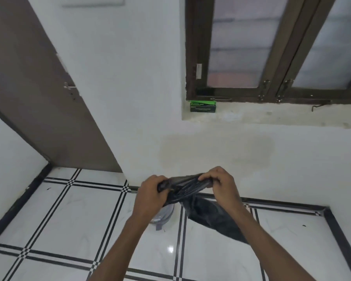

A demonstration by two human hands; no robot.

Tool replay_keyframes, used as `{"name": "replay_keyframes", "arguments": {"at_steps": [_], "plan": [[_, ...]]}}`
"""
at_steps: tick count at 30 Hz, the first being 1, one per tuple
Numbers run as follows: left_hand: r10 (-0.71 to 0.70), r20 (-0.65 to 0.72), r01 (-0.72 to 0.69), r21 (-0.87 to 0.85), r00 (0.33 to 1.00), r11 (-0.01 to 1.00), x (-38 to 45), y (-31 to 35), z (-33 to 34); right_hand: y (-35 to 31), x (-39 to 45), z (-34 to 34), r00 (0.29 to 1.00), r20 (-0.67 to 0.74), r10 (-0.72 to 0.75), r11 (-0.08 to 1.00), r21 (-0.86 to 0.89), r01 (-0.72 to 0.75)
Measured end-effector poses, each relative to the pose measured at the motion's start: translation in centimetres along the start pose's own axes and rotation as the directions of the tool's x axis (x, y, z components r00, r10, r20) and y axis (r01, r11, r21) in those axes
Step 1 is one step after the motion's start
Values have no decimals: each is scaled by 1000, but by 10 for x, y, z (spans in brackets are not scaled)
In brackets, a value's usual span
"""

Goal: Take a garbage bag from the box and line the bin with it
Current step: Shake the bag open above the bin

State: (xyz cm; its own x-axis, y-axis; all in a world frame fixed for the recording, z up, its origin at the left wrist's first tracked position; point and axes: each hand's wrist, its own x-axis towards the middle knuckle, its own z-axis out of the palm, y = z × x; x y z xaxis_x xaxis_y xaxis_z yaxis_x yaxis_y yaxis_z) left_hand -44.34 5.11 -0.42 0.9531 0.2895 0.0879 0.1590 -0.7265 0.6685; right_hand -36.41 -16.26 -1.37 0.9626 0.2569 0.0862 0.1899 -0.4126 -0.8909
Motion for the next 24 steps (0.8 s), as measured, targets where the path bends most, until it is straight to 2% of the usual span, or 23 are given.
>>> {"name": "replay_keyframes", "arguments": {"at_steps": [4,7,9,11,13,15,17,20,22,24], "plan": [[-213,-66,206,-100,975,973,11,-44,-40,-15,-2,47,997,73,-34,950,-307,55],[-263,27,263,-195,965,945,21,-62,-69,-27,-2,80,1000,6,10,915,-404,-7],[-197,160,238,-299,967,924,22,-64,-75,-35,0,98,990,-49,131,929,-342,-139],[-131,280,224,-332,951,916,18,-67,-77,-41,4,121,974,-34,226,950,-215,-228],[-103,337,218,-322,936,921,16,-70,-72,-44,9,136,953,-42,299,946,-119,-302],[-136,333,252,-335,933,908,15,-73,-72,-44,15,144,946,-69,316,932,-162,-323],[-218,258,302,-348,941,888,17,-83,-77,-39,16,146,967,-53,249,925,-285,-253],[-382,50,365,-428,923,827,27,-111,-92,-27,16,142,988,115,101,878,-478,-34],[-554,-15,465,-525,833,713,35,-133,-101,-28,16,138,971,232,59,822,-563,85],[-648,3,505,-630,761,590,43,-150,-105,-28,17,133,958,288,1,770,-611,183]]}}
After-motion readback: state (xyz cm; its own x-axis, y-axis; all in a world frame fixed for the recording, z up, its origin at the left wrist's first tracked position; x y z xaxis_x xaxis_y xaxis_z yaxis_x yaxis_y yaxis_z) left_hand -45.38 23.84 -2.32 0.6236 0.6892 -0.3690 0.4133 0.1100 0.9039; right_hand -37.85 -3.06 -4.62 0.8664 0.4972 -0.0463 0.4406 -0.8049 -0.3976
